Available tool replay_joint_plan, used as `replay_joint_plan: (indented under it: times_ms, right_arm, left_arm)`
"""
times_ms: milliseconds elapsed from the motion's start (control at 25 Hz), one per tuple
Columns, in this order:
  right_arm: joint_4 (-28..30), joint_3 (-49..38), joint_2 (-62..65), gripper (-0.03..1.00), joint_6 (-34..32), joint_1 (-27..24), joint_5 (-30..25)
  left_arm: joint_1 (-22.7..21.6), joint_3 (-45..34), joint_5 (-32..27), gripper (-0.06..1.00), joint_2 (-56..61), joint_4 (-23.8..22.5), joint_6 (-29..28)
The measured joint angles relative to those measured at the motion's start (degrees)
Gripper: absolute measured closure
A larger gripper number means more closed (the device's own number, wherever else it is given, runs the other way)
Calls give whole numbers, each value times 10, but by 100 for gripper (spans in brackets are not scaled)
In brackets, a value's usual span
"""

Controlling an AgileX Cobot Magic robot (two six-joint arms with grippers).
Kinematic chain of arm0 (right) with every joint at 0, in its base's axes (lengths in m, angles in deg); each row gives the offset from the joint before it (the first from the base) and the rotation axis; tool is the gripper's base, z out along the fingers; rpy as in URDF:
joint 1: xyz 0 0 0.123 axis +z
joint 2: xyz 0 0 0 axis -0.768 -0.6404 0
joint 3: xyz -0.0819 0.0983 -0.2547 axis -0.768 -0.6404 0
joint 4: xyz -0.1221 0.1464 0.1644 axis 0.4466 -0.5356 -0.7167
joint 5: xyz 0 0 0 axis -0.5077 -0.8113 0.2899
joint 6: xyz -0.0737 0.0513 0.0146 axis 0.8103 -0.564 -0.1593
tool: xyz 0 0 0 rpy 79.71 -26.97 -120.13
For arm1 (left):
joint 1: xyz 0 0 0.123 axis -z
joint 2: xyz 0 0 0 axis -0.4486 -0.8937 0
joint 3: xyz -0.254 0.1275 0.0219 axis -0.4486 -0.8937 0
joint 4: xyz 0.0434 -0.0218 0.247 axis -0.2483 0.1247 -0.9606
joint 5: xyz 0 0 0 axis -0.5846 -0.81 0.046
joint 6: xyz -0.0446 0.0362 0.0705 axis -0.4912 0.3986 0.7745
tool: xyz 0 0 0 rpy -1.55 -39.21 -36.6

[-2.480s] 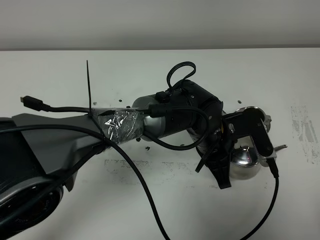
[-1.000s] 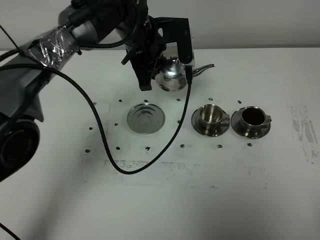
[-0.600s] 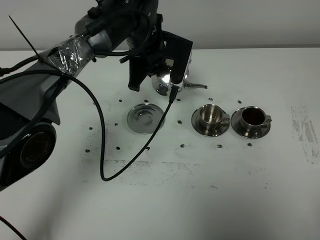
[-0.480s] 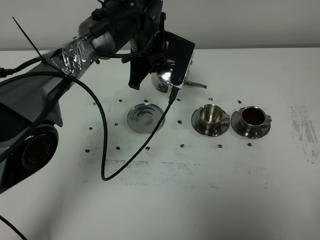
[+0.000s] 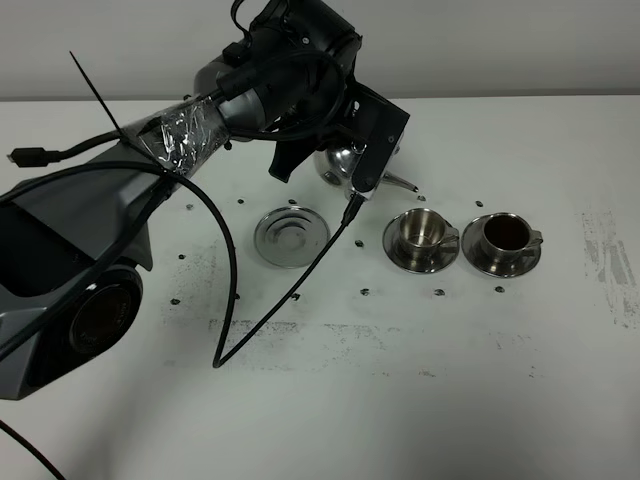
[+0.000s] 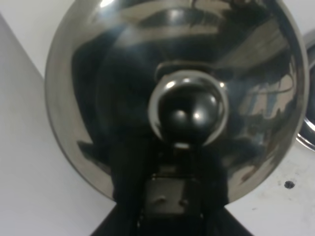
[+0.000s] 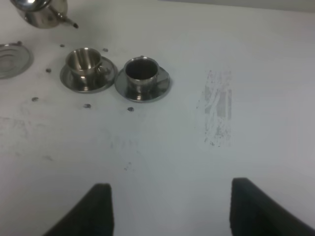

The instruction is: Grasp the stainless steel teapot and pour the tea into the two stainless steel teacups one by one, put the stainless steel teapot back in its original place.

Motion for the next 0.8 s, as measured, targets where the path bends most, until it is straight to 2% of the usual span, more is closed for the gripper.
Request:
replay_joint_plan:
  times_ms: [800]
  right_arm:
    - [0, 0, 0, 47, 0, 0, 0]
  left_arm:
    - [37, 0, 0, 76, -6, -80, 34]
